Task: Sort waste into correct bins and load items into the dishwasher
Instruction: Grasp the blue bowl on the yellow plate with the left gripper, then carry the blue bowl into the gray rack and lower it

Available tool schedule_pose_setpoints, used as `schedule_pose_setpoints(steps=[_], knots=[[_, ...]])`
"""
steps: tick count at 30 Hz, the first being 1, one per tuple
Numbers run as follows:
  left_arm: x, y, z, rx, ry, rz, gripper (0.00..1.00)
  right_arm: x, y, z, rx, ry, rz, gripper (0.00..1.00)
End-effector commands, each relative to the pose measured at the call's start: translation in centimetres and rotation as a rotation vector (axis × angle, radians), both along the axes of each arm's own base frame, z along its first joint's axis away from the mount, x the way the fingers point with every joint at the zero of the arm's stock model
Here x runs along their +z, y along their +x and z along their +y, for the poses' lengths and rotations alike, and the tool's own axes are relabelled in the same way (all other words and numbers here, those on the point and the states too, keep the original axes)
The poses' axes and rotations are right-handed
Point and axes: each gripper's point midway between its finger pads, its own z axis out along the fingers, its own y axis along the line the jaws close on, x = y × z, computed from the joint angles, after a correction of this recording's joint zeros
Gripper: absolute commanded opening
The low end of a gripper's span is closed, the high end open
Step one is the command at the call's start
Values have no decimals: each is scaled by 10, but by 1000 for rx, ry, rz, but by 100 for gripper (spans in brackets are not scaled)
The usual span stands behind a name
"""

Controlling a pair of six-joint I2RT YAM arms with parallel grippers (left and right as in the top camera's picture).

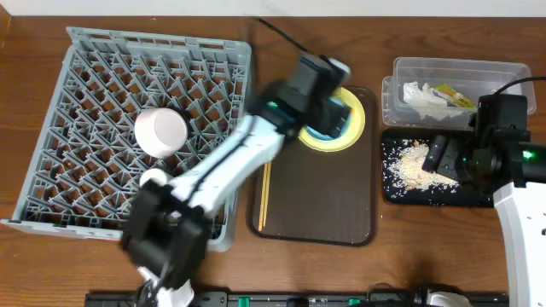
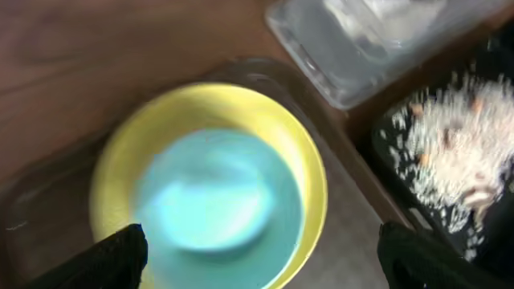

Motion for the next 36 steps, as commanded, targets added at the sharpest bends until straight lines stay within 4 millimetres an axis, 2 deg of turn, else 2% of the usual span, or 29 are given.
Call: schedule_pose_setpoints(steps=[1,5,7,8,11,15,21,25,29,31,32,36], knots=[[-35,-7,-21,-84,70,0,92,4,-1,-4,1,-12,-9,95],[-71,-13,-30,-106,106,45,90,4,-3,-4,1,-11,-2,95],[-85,-15,-30,-109,122,65,83,4,-3,-4,6,-13,-1,95],[-92,-15,-29,-109,131,76,73,4,-3,-4,11,-14,1,95],[-104,-10,-19,-70,188,68,57,3,-5,-4,19,-16,8,95],[-106,-3,-10,-31,235,43,51,3,-5,-4,18,-16,9,95],[-106,-4,-10,-31,237,42,13,2,-7,-3,19,-14,19,94],[-104,-4,-10,-31,234,39,6,2,-7,-3,23,-16,20,94],[-82,-1,-13,-28,204,5,6,2,-8,-3,26,-16,25,94],[-58,1,-14,-25,175,-29,6,2,-8,-3,26,-16,24,94],[-32,-1,-13,-21,147,-60,6,2,-8,-3,26,-16,24,94],[24,-9,2,-6,105,-109,6,2,-8,-3,26,-16,24,94]])
